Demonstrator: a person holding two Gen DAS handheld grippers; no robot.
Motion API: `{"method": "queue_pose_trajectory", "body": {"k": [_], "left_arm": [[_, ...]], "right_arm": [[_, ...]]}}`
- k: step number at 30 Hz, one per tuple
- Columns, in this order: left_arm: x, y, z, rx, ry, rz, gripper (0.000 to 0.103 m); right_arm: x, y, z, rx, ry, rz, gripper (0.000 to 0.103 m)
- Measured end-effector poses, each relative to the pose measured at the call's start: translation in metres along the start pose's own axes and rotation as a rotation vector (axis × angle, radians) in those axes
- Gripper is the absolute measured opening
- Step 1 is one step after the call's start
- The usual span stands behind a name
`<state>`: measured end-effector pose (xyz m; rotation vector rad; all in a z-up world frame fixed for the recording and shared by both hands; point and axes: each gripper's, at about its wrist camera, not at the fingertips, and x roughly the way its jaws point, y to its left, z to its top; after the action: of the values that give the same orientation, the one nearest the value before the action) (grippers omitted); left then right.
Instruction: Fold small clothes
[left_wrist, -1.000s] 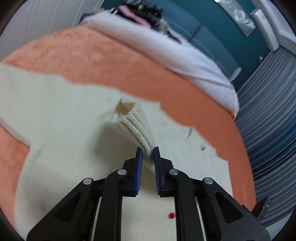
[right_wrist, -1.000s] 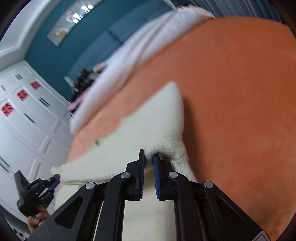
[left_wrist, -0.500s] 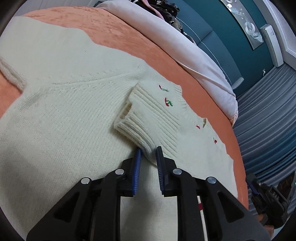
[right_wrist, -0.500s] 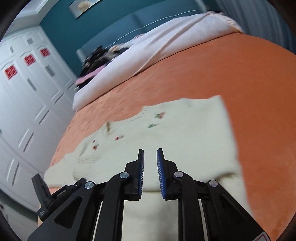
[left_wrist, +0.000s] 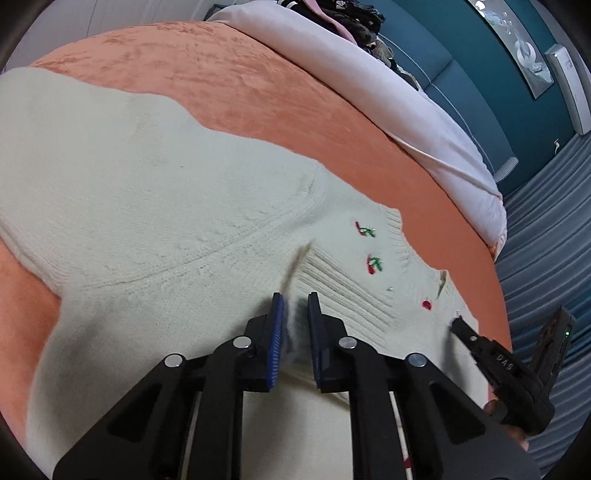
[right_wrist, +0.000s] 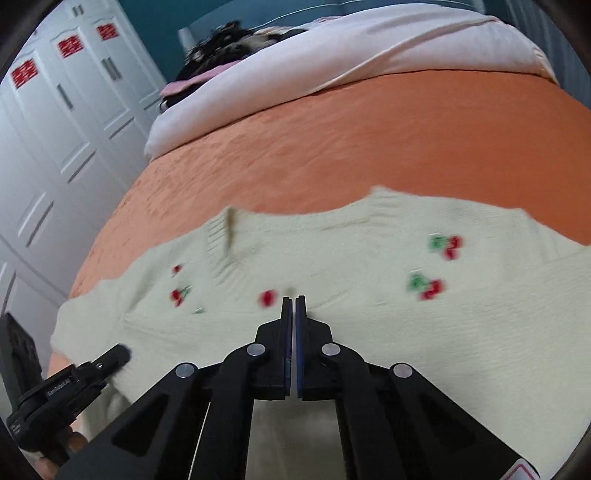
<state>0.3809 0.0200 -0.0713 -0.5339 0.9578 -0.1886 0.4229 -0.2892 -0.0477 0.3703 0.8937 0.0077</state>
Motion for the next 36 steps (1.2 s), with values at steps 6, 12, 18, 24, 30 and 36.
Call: {"method": "queue_pose_trajectory", "body": {"k": [6,12,18,24,30,36], "left_arm": [[0.002,0.006,-0.003,0.007,-0.010,-0.038,0.011],[0.000,0.007,-0.012,0.014,-0.061,-0.041,0.012],[0.000,0.011,-0.015,0.014,-0.087,-0.060,0.012],[0.002,0.006,-0.018,0.052,-0.100,-0.037,0.013],[0.003,0.008,-0.020,0.053,-0.113,-0.044,0.013],[0.003,0.009,-0.022,0.055,-0.127,-0.046,0.013]], "right_arm": [[-0.070,-0.145,0.007,0.257,-0.102,-0.143,0.013],[-0.143,-0.135,-0.068,0.194,-0.131,-0.072,0.033],[-0.117,-0.122,-0.106,0.028,-0.033,-0.222,0.045],[-0.147,-0.165,-0.087,0.241,-0.151,-0.106,0.012],[-0.151,-0.159,-0.095,0.213,-0.075,-0.125,0.019],[-0.153,-0.134,-0.051,0.145,-0.112,-0.041,0.029]]}}
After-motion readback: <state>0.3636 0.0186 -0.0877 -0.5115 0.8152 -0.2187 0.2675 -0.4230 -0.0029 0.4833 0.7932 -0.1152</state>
